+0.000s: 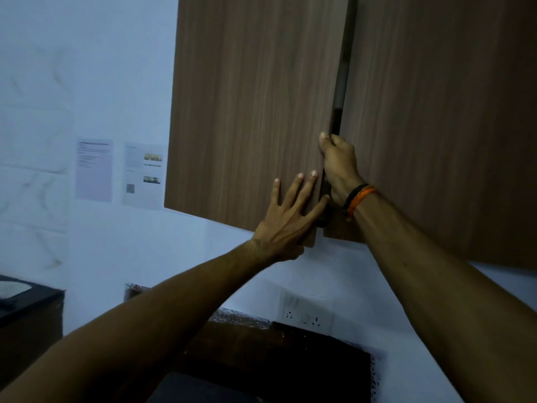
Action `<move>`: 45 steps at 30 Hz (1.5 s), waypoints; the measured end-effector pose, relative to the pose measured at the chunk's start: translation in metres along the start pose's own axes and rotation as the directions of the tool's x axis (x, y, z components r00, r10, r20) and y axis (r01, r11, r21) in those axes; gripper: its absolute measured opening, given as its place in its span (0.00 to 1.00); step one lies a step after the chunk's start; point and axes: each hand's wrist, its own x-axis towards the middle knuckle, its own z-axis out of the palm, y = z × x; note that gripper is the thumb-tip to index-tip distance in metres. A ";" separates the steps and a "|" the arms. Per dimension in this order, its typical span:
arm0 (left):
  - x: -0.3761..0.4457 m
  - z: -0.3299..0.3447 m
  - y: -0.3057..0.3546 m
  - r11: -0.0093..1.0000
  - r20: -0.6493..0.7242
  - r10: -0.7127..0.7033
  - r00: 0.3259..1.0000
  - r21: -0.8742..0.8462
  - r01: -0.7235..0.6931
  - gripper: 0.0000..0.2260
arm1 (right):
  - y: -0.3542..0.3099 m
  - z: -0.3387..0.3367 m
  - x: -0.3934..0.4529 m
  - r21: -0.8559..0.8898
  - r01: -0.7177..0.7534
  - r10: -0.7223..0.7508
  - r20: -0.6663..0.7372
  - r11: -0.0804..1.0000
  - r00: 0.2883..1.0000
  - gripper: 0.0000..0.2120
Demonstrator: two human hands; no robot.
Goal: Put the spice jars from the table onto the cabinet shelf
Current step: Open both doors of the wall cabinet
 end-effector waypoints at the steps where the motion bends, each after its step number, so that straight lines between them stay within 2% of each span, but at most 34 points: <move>1: -0.003 -0.005 -0.001 1.000 -0.019 0.006 1.000 -0.006 -0.006 0.56 | -0.003 -0.001 -0.002 0.038 -0.003 0.002 0.015 0.999 1.000 0.18; 3: -0.012 -0.019 0.000 0.998 -0.086 -0.001 0.996 -0.065 -0.005 0.46 | -0.011 -0.003 -0.011 0.096 -0.003 -0.002 0.055 0.995 0.999 0.16; 6: -0.027 -0.042 0.004 0.978 -0.205 -0.083 0.975 -0.205 0.040 0.28 | -0.025 -0.001 -0.022 0.148 0.043 -0.059 0.105 0.988 0.993 0.13; 8: -0.038 -0.054 0.003 0.971 -0.259 -0.130 0.957 -0.227 0.071 0.19 | -0.036 0.002 -0.031 0.169 0.099 -0.122 0.126 0.981 0.985 0.14; 12: -0.061 -0.076 -0.005 0.955 -0.279 -0.185 0.942 -0.276 0.106 0.14 | -0.060 0.020 -0.045 0.109 0.297 -0.307 0.085 0.948 0.948 0.22; 18: -0.093 -0.119 -0.016 0.952 -0.254 -0.211 0.944 -0.272 0.140 0.10 | -0.086 0.060 -0.064 0.194 0.441 -0.461 0.073 0.877 0.885 0.15; 22: -0.122 -0.148 -0.030 0.934 -0.208 -0.266 0.941 -0.299 0.198 0.13 | -0.095 0.084 -0.075 0.282 0.464 -0.515 0.145 0.840 0.845 0.18; 26: -0.151 -0.172 -0.050 0.912 -0.227 -0.333 0.915 -0.323 0.252 0.30 | -0.112 0.116 -0.092 0.338 0.484 -0.559 0.176 0.807 0.810 0.21; 28: -0.165 -0.184 -0.060 0.902 -0.222 -0.348 0.911 -0.346 0.261 0.40 | -0.121 0.135 -0.100 0.372 0.488 -0.574 0.167 0.789 0.801 0.27; 30: -0.175 -0.196 -0.068 0.888 -0.202 -0.360 0.911 -0.374 0.268 0.45 | -0.128 0.152 -0.105 0.410 0.480 -0.579 0.157 0.775 0.800 0.32; 34: -0.191 -0.216 -0.086 0.889 -0.160 -0.376 0.912 -0.339 0.307 0.45 | -0.134 0.184 -0.110 0.468 0.465 -0.588 0.155 0.751 0.794 0.30; 38: -0.205 -0.227 -0.110 0.895 -0.203 -0.402 0.893 -0.293 0.336 0.41 | -0.139 0.206 -0.114 0.460 0.521 -0.655 0.200 0.719 0.729 0.28; 45: -0.236 -0.227 -0.156 0.825 -0.321 -0.565 0.760 -0.202 0.528 0.37 | -0.129 0.265 -0.124 0.268 0.667 -0.716 0.341 0.695 0.609 0.29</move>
